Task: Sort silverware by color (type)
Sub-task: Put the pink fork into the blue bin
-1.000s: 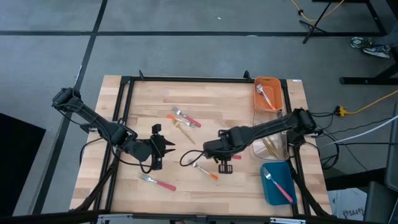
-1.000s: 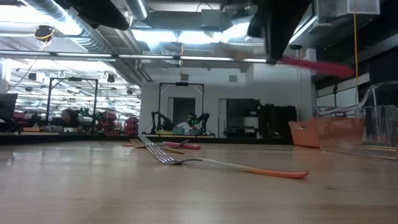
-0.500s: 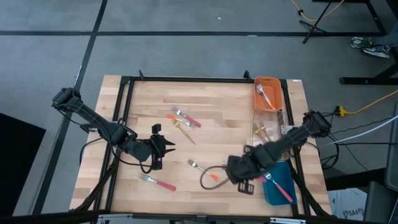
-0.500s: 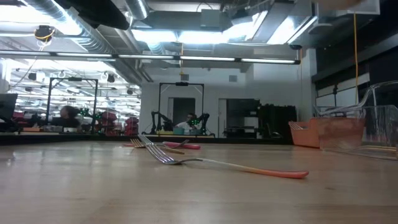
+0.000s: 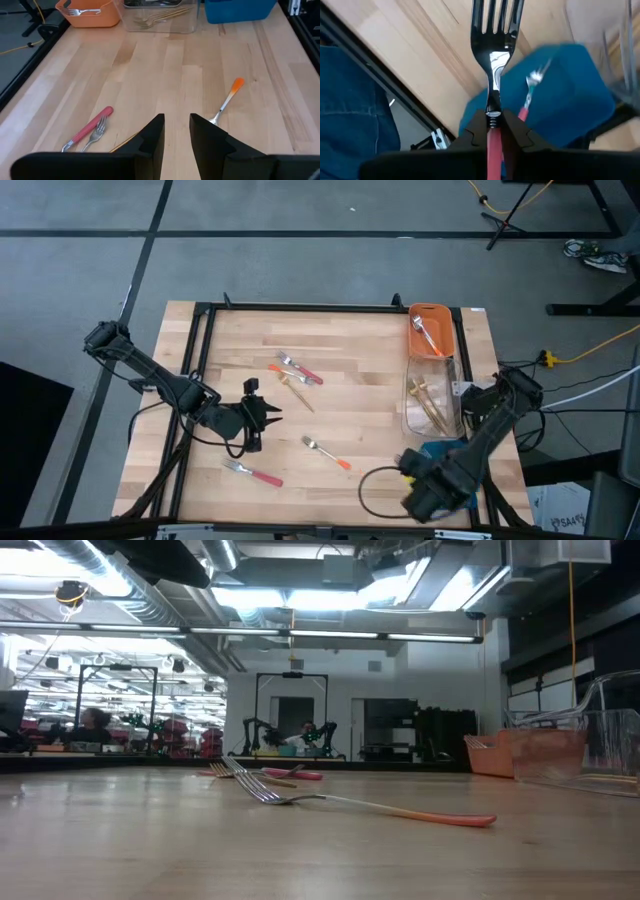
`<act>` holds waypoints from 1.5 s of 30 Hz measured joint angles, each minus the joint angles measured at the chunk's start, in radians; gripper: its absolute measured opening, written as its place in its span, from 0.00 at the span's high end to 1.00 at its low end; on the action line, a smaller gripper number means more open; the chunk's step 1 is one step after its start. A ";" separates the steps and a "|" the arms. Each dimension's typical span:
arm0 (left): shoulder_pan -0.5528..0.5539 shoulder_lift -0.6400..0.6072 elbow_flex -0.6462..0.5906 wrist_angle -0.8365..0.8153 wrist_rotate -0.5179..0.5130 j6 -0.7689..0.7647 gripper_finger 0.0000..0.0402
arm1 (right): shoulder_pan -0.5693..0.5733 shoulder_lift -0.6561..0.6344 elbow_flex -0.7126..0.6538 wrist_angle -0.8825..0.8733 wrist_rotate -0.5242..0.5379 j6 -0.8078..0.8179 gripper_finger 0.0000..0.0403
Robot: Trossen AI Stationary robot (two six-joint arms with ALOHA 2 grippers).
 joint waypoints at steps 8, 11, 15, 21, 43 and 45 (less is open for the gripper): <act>0.000 0.000 0.000 0.001 -0.001 0.000 0.79 | 0.118 0.000 -0.074 -0.004 -0.019 0.204 0.98; 0.000 0.000 0.000 0.005 -0.006 0.000 0.79 | 0.142 0.000 -0.117 -0.002 -0.027 0.254 0.98; 0.000 0.000 0.000 0.005 -0.008 0.000 0.79 | 0.152 0.000 -0.168 -0.002 -0.107 0.262 0.98; 0.000 0.000 0.000 0.005 -0.008 0.000 0.79 | 0.150 0.000 -0.226 0.008 -0.147 0.262 0.98; 0.000 0.000 0.000 0.004 -0.009 0.000 0.79 | 0.148 0.001 -0.408 0.164 -0.131 0.263 0.98; 0.000 0.000 0.000 0.004 -0.010 0.000 0.79 | 0.148 0.001 -0.411 0.163 -0.131 0.263 0.98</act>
